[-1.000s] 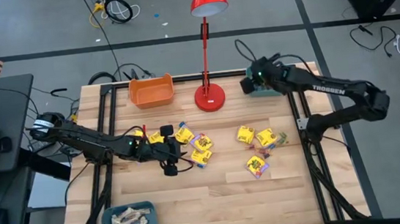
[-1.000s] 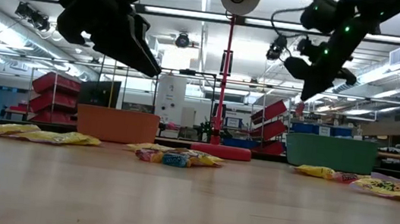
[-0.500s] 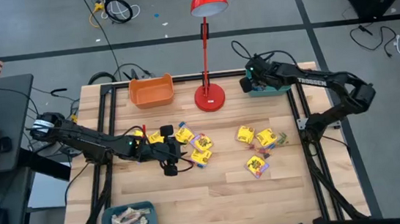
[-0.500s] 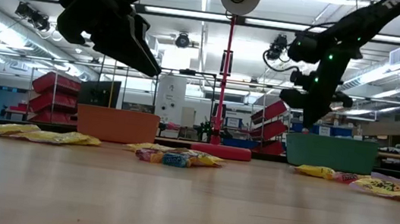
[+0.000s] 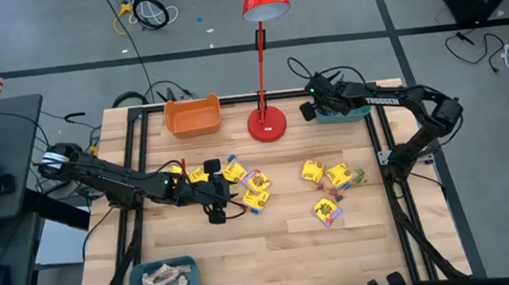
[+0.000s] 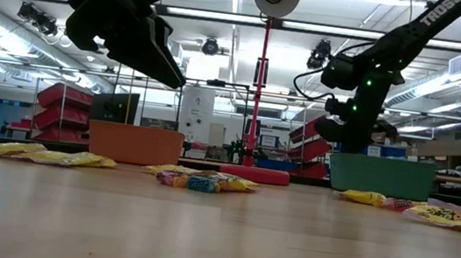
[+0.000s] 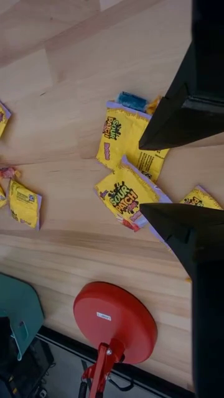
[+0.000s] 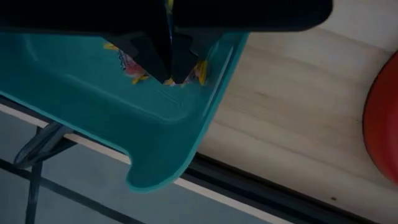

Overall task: Sort candy
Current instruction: Put the small red candy into the green bin

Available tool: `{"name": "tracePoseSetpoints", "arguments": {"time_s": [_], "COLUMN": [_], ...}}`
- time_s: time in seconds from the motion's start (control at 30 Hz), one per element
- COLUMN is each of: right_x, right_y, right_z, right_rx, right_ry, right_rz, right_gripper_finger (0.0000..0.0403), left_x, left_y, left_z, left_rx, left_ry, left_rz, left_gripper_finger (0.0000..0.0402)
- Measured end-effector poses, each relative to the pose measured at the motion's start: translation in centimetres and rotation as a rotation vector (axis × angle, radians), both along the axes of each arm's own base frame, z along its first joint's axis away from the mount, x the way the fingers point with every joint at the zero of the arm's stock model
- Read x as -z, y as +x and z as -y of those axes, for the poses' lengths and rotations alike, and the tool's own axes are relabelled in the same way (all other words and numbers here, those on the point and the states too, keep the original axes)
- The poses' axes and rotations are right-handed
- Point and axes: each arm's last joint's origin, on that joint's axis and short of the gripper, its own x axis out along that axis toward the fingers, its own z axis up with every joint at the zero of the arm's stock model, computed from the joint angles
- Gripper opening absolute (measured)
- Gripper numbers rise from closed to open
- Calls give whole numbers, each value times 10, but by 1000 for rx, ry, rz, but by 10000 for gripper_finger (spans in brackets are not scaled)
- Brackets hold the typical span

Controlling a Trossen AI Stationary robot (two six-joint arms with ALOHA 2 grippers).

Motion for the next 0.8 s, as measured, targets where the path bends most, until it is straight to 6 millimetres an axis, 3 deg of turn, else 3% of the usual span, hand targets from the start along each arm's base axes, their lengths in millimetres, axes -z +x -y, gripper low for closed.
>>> {"name": "tracePoseSetpoints", "arguments": {"time_s": [0.27,0.8], "right_x": [-1,-2], "right_y": [1,2], "right_z": [0,1], "right_rx": [-15,-8], "right_ry": [-9,-18], "right_rz": [3,16], "right_gripper_finger": [11,77], "left_x": [0,0], "left_y": [0,0], "left_z": [0,0], "left_rx": [0,-9], "left_ry": [0,-12], "left_rz": [0,3], "left_gripper_finger": [151,151]}}
